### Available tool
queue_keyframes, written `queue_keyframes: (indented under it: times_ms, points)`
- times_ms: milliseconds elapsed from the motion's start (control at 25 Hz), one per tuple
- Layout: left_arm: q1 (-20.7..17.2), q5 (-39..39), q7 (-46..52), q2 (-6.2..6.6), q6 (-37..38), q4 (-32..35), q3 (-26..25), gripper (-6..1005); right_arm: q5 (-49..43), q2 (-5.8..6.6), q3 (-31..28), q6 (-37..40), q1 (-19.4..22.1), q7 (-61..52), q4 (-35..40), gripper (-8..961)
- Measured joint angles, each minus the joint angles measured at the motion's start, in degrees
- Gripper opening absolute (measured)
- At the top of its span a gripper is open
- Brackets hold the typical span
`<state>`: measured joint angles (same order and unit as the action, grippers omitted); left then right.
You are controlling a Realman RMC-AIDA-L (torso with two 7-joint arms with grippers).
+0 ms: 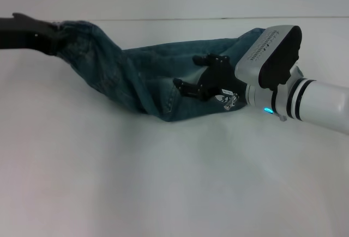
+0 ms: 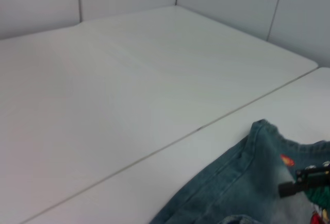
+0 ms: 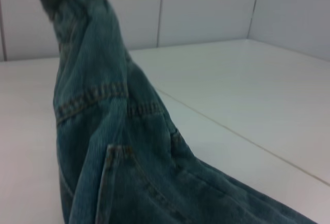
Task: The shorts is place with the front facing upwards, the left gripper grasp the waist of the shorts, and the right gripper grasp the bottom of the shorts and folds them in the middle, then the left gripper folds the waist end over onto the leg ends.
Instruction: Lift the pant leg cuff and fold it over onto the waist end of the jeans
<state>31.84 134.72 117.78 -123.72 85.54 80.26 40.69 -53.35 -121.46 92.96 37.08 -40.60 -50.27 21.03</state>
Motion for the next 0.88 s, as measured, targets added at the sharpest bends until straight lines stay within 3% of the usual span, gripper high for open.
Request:
queue_keyframes:
  times_ms: [240,560,880]
  points:
    - [2.4,0.2,1.9,0.03,1.3,1.5,0.6,49,0.1,-0.08,0.1,-0.3,-0.2,1.2,-0.7,790]
    - [3.5,0.0,7.1,-0.04,1.6,6.3,6.8,50,0.3,-0.09,0.1,-0.3,-0.8,3.0,-0.9,790]
    - [6.3,-0.1,12.2,-0.13,1.5,6.5,11.0,49,0.5,-0.09,1.5,-0.2,-2.6,3.7,-2.1,790]
